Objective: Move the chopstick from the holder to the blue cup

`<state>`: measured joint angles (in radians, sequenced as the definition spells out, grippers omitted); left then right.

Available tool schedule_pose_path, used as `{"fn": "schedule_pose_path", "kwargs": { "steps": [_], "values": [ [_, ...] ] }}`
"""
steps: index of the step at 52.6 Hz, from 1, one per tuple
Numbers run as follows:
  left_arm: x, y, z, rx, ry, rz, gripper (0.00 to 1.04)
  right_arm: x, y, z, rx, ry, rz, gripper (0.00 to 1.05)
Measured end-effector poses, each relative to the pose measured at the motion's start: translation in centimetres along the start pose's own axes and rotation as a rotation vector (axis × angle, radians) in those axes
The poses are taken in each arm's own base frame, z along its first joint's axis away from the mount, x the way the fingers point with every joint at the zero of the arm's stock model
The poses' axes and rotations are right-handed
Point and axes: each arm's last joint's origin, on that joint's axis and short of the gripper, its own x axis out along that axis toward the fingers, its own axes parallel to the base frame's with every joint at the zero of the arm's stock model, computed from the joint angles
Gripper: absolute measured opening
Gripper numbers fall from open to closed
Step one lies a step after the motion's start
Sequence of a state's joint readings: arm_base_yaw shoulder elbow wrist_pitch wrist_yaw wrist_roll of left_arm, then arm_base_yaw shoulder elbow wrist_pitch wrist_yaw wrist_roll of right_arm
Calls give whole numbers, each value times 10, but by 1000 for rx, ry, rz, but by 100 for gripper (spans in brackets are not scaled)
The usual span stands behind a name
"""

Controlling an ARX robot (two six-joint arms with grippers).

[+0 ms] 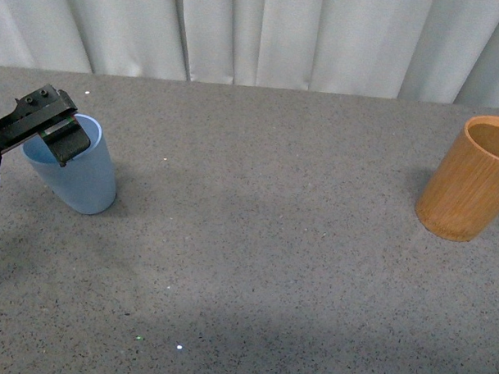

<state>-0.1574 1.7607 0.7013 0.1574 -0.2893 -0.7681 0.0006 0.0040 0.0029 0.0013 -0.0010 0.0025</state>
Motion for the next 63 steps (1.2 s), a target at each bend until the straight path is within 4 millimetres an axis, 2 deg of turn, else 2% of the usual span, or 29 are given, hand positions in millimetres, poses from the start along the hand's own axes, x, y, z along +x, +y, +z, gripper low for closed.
{"fn": "schedule_pose_path", "kwargs": {
  "steps": [5, 11, 18, 22, 28, 39, 49, 63],
  "values": [
    [1, 0, -1, 3, 3, 2, 77, 0, 0, 0, 0, 0, 0, 95],
    [2, -1, -4, 9, 10, 0, 52, 0, 0, 0, 0, 0, 0, 95],
    [2, -5, -3, 7, 2, -28, 18, 0, 0, 0, 0, 0, 0, 95],
    [2, -7, -3, 12, -3, -43, 5, 0, 0, 0, 0, 0, 0, 95],
    [-2, -10, -2, 37, -15, -83, 4, 0, 0, 0, 0, 0, 0, 95],
    [-23, -26, 5, 160, -67, -204, 4, 0, 0, 0, 0, 0, 0, 95],
    [-43, -60, -14, 384, -42, -339, 4, 0, 0, 0, 0, 0, 0, 95],
    [-63, -83, -47, 569, -24, -426, 4, 0, 0, 0, 0, 0, 0, 95]
  ]
}}
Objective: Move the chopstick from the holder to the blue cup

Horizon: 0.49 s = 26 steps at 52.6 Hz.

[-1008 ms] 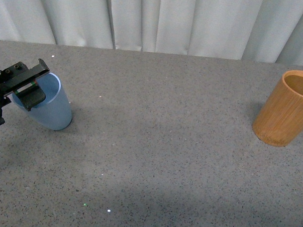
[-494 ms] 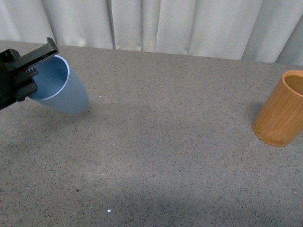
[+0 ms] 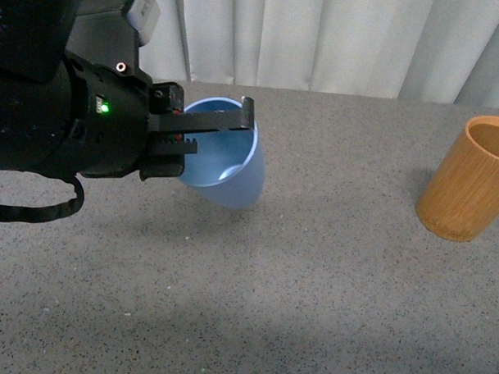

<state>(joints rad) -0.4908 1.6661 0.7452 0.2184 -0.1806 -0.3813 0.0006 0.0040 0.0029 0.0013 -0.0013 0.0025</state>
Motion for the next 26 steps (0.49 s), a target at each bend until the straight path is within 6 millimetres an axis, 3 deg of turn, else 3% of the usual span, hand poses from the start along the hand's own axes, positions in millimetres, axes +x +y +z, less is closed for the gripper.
{"fn": "schedule_pose_path", "kwargs": {
  "steps": [9, 26],
  "values": [
    [0, -15, -10, 62, 14, -11, 4, 0, 0, 0, 0, 0, 0, 95],
    [9, -21, -32, 148, 58, 23, 4, 0, 0, 0, 0, 0, 0, 95]
  ]
}}
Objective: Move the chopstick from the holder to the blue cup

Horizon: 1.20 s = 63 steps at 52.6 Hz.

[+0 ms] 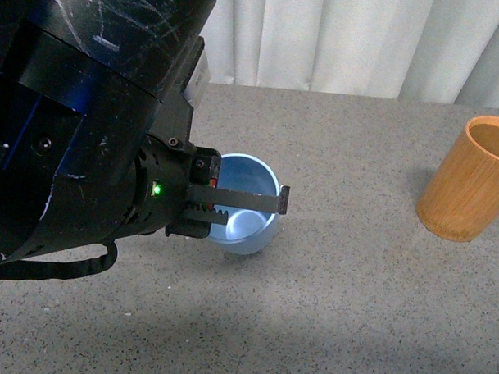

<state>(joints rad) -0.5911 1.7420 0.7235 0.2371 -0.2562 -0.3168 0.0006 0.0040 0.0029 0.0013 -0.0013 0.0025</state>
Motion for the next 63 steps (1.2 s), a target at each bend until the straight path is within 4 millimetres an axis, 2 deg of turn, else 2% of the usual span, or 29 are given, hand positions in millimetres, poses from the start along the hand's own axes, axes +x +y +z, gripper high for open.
{"fn": "schedule_pose_path", "kwargs": {
  "steps": [33, 45, 48, 53, 61, 63],
  "values": [
    [5, -4, -10, 72, 28, 35, 4, 0, 0, 0, 0, 0, 0, 95],
    [6, -5, -11, 73, 43, 26, 33, 0, 0, 0, 0, 0, 0, 95],
    [6, -5, -11, 66, 46, 23, 46, 0, 0, 0, 0, 0, 0, 95],
    [6, -6, -9, 54, 45, 19, 56, 0, 0, 0, 0, 0, 0, 95],
    [4, -6, 0, 16, 37, 12, 86, 0, 0, 0, 0, 0, 0, 95],
    [3, -6, 1, 11, 36, 11, 90, 0, 0, 0, 0, 0, 0, 95]
  ]
}}
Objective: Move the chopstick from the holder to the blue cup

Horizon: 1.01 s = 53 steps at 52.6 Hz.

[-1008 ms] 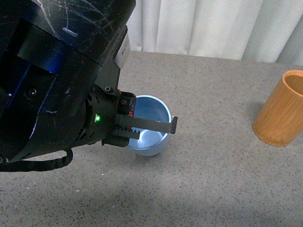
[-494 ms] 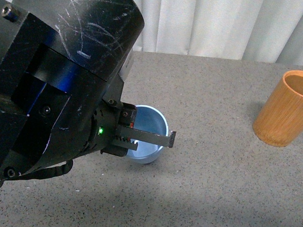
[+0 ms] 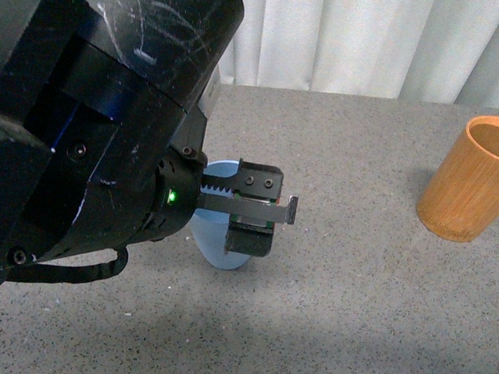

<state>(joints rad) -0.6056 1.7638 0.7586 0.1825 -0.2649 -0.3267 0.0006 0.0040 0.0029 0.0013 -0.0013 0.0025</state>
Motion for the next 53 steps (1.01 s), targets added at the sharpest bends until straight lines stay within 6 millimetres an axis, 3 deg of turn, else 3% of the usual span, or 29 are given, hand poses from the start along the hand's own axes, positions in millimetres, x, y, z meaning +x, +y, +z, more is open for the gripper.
{"fn": "schedule_pose_path", "kwargs": {
  "steps": [5, 24, 27, 30, 34, 39, 42, 49, 53],
  "values": [
    [-3, 0, 5, -16, -10, -5, 100, 0, 0, 0, 0, 0, 0, 95],
    [-18, 12, 26, -139, -124, 3, 96, 0, 0, 0, 0, 0, 0, 95],
    [-18, 20, 26, -130, -290, 65, 89, 0, 0, 0, 0, 0, 0, 95],
    [-26, 45, 16, -115, -514, 111, 77, 0, 0, 0, 0, 0, 0, 95],
    [-56, 91, 2, -95, -717, 142, 59, 0, 0, 0, 0, 0, -3, 95],
    [-88, 131, -14, -65, -787, 141, 41, 0, 0, 0, 0, 0, -2, 95],
    [-104, 151, -37, -66, -758, 179, 27, 0, 0, 0, 0, 0, 0, 95],
    [-125, 150, -68, -67, -709, 186, 4, 0, 0, 0, 0, 0, 1, 95],
    [-142, 146, -77, -60, -708, 183, 4, 0, 0, 0, 0, 0, -1, 95]
  ]
}}
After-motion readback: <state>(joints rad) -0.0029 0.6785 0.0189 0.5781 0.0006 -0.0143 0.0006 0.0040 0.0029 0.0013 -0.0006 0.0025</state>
